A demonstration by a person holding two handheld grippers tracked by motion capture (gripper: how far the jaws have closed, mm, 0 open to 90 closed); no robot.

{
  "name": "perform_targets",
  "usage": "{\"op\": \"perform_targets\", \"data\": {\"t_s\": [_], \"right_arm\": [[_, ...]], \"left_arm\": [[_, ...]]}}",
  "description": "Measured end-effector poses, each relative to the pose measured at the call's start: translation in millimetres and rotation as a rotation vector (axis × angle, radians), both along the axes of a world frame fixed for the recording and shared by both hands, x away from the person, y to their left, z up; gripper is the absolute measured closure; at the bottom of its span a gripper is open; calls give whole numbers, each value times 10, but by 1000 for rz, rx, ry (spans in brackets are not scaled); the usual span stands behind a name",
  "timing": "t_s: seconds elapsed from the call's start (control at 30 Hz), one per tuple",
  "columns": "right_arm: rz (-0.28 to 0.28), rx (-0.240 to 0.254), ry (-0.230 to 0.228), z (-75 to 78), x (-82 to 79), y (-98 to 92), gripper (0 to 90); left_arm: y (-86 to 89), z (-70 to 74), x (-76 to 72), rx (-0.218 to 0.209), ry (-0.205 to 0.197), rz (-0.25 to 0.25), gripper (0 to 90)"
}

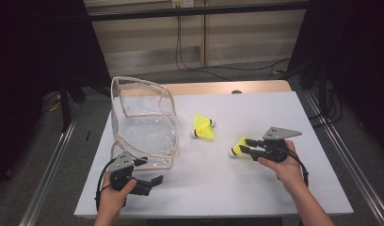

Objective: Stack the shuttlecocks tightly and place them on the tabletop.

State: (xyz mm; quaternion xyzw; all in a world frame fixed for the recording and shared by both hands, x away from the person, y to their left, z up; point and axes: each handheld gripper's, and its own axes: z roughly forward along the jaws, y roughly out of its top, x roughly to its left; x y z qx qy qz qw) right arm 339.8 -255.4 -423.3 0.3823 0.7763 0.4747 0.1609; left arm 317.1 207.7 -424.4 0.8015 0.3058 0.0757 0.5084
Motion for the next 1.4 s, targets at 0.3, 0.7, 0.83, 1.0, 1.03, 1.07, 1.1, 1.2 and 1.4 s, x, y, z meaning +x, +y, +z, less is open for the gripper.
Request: {"op": "perform_targets", "data": {"t_s": [0.3, 0.7, 0.83, 1.0, 1.03, 1.07, 1.1, 1.2, 1.4], "right_arm": [[-13, -3, 6, 16, -10, -54, 579], [-19, -35, 21, -19, -41, -105, 527], [-24, -47, 22, -32, -50, -119, 508], [-29, -67, 31, -53, -52, -111, 447], [-30, -69, 29, -57, -51, -107, 431], [-30, -68, 29, -57, -50, -105, 413], [-33, -69, 27, -55, -49, -105, 391], [-45, -67, 24, -45, -47, -121, 351], [-33, -63, 53, -55, -53, -139, 426]], "left_arm": [[3, 2, 1, 2, -2, 1, 36], [3, 0, -1, -2, -5, 1, 36], [5, 1, -2, -5, -6, 5, 36], [2, 5, -3, 2, -3, 0, 36], [2, 4, -3, 2, -3, 0, 36], [2, 4, -4, 3, -3, 0, 36], [3, 5, -4, 3, -3, 0, 36], [5, 8, -3, -1, -7, 3, 36], [6, 11, -7, -4, -6, 4, 36]]}}
